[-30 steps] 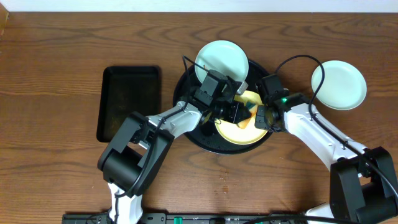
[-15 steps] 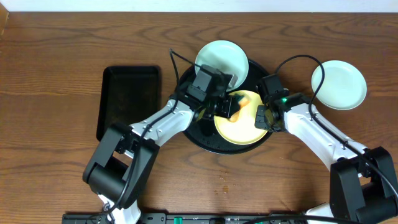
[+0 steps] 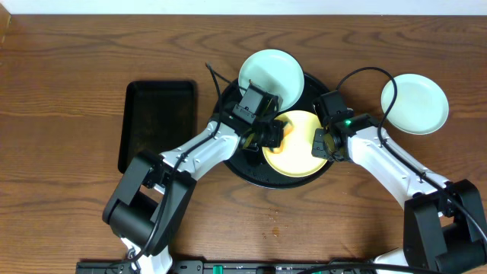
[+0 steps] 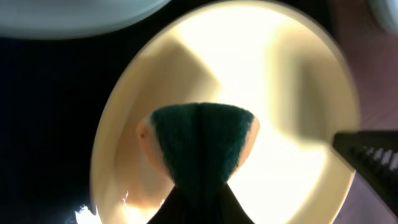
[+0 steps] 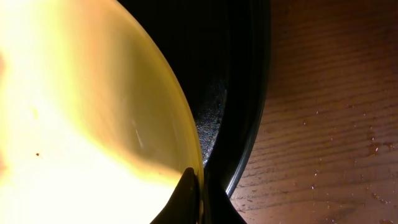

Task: Clean dirty plates on tray and stack at the side
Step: 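Scrub the yellow plate with the sponge while the right gripper holds it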

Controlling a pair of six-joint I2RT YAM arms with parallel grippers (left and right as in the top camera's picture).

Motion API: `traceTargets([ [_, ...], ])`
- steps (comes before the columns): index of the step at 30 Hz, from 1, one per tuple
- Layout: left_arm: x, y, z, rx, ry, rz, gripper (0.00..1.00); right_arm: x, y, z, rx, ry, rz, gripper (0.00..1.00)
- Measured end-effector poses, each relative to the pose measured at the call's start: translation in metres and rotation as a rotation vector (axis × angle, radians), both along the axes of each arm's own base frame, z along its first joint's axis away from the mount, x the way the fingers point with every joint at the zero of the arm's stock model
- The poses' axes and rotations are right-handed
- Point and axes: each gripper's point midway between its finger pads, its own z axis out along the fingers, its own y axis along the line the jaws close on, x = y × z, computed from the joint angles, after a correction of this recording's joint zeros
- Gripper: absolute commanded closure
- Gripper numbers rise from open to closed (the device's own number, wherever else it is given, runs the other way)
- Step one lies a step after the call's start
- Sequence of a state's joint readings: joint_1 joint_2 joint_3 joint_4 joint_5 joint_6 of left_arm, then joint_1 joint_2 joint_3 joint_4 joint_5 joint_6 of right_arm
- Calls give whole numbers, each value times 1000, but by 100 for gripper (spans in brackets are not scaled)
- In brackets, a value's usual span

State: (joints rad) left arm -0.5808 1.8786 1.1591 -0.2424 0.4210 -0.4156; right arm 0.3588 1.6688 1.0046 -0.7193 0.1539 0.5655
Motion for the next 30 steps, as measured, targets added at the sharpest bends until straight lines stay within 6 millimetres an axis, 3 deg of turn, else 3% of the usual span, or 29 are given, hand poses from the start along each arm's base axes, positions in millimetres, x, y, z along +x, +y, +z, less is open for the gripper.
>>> traceTargets([
  [3, -2, 0, 12, 41, 57, 14, 93, 0, 0, 0, 1, -1, 0, 99],
  [9, 12, -9, 68, 68, 34, 6, 93, 0, 0, 0, 1, -2, 0, 99],
  [12, 15, -11, 78, 68, 35, 1, 93, 0, 0, 0, 1, -2, 0, 99],
  [15, 18, -14, 65, 77, 57, -7, 93, 0, 0, 0, 1, -2, 0, 99],
  [21, 17, -19, 13, 125, 129, -35, 93, 0, 0, 0, 1, -2, 0, 99],
  [30, 7, -23, -3, 145, 162, -75, 93, 1, 0, 0, 1, -2, 0, 99],
])
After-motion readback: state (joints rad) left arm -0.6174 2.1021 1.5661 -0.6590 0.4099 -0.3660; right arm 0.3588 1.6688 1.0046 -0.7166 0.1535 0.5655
